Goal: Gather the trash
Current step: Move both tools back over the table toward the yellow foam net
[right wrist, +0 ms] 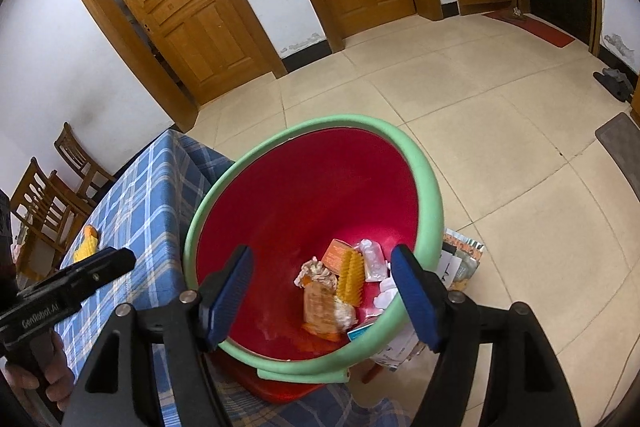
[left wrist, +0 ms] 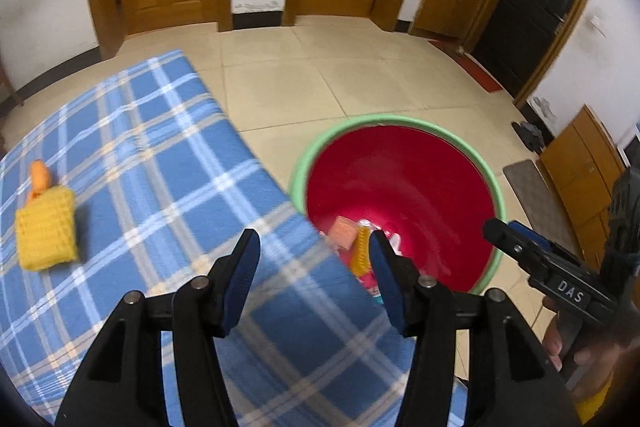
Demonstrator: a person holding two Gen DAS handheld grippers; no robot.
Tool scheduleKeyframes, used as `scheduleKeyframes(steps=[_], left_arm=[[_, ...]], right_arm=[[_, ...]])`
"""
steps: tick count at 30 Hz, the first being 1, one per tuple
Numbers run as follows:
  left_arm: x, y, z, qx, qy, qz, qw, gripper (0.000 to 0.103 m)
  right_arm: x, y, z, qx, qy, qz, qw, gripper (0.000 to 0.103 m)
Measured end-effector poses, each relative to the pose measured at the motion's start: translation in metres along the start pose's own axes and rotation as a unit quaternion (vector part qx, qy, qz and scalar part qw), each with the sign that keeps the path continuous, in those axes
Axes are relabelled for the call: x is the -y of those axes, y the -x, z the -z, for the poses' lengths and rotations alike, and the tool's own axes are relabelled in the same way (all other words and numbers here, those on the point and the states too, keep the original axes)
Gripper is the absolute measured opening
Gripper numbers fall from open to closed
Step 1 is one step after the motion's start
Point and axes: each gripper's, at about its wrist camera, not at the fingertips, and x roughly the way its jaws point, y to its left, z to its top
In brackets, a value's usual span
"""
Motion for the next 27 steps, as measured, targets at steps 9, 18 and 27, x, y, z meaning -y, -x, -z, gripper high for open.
scheduleKeyframes(steps=[9,18,27], left_arm=[[-0.053,0.015,-0.003,0.017,0.046,-0.052,0.9974,0.057],[-0.116,0.024,-0.005,0.029,0.092,-0.127,0.9872,0.059],[-0.149,0.012,0.002,0.017,0.118,-0.16,0.9799,0.059]], right_arm=[[-0.004,0.001,-0.002,-0.003,0.002,-0.001,1.0,0.076],[-0.005,-0.004,0.001,-0.013,-0.001,-0.002,1.0,0.077],[-0.003,-0.007,0.002,-0.02,-0.006,-0.001,1.0,0.077]])
